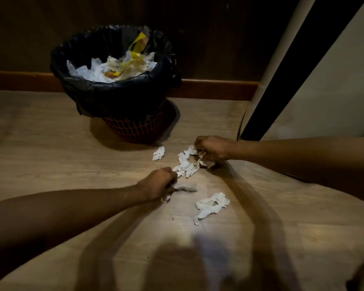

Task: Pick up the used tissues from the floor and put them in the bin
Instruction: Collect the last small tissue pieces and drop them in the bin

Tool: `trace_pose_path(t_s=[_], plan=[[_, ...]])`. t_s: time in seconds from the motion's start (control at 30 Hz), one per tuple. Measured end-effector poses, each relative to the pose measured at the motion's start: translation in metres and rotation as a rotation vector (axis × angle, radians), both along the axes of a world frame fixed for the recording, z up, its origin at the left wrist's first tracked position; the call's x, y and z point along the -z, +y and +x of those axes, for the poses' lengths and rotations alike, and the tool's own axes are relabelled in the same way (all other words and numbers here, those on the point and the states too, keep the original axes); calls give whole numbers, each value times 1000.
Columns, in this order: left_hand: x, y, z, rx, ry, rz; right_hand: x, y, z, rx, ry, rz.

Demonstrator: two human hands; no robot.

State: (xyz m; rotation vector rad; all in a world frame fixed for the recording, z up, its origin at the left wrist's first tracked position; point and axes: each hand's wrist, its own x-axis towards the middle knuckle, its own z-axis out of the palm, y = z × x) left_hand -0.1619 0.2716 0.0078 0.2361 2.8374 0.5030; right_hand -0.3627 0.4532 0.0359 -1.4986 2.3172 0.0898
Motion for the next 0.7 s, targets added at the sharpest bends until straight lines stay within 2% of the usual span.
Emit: trace_pose_path(t_s=[0.1, 0.13, 0.2, 0.27, 0.4, 0.53, 0.7], plan=[[-6, -27, -7, -211, 42, 87, 4, -19, 10, -54, -89, 60], [-6, -34, -8, -285, 46, 119, 5, -29, 17, -138, -69, 40], [-6, -46, -10, -367, 76, 93, 12, -37, 27, -241, -71, 24], [-5, -55, -14, -403, 85, 48, 21, -40, 32, -239, -98, 68], [4, -65, -26, -327, 42, 54, 14, -40, 36, -239, -105, 150], [23, -60, -35, -307, -70, 28, 12, -31, 24, -106, -130, 57], [31, -51, -30, -245, 38, 0, 9, -9, -9, 40, -52, 23]])
